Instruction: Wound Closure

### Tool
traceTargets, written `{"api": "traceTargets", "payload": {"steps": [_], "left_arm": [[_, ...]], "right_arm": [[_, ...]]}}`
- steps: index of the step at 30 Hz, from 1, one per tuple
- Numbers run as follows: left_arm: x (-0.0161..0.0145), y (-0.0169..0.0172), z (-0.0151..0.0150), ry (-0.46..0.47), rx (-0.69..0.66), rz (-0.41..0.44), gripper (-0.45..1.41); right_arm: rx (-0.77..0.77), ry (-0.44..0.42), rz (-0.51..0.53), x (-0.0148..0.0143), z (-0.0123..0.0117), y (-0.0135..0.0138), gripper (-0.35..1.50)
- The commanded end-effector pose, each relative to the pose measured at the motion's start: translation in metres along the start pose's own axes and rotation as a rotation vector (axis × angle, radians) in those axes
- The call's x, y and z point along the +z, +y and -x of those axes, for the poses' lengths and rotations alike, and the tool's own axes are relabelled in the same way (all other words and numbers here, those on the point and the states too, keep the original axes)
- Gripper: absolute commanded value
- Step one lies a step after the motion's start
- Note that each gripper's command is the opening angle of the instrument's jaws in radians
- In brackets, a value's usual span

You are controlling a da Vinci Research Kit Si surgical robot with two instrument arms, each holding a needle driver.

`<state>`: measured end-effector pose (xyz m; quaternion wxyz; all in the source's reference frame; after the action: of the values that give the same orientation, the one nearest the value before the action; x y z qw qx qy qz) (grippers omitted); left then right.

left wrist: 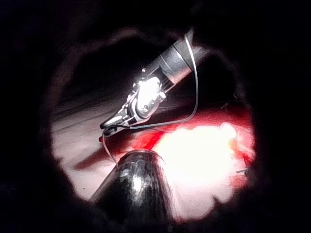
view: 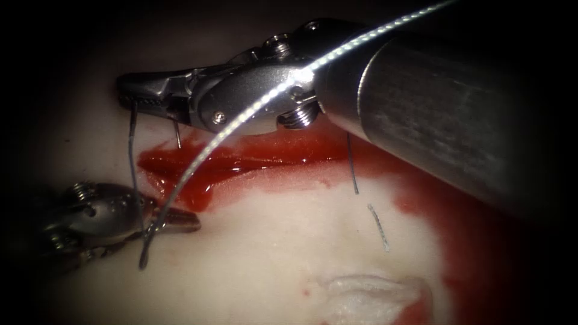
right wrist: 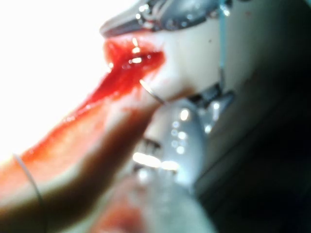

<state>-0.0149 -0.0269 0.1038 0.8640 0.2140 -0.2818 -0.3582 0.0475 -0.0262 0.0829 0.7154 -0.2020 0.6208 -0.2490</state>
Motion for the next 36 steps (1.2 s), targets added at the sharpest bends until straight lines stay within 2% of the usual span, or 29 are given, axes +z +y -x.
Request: {"api": "traceTargets", "payload": {"steps": [1,10,13,21,28,36], "left_arm": [[0.0,0.0003,0.0012,-0.006,0.003,0.001,-0.45],[-0.0001,0.0003,0.0012,-0.006,0.003,0.0,-0.45],[0.0,0.0003,0.0012,-0.006,0.003,0.001,-0.45],[-0.0001,0.0003,0.0011,-0.006,0.005,0.0,-0.45],[-0.0001,0.0003,0.001,-0.005,0.005,0.0,-0.45],[-0.0001,0.0003,0.0008,0.007,-0.014,-0.009,-0.45]], "right_arm": [[-0.001,-0.001,0.002,0.0007,0.0006,0.0008,-0.35],[0.064,-0.049,0.025,0.0007,0.0005,0.0007,-0.35],[0.155,-0.079,0.051,0.0005,0.0004,0.0013,-0.35],[0.337,-0.105,0.009,0.0006,0.0012,-0.0001,-0.35],[0.394,-0.112,-0.026,0.0003,0.0016,-0.0002,-0.35],[0.422,-0.121,-0.009,0.0,0.0021,0.0007,-0.35]]}}
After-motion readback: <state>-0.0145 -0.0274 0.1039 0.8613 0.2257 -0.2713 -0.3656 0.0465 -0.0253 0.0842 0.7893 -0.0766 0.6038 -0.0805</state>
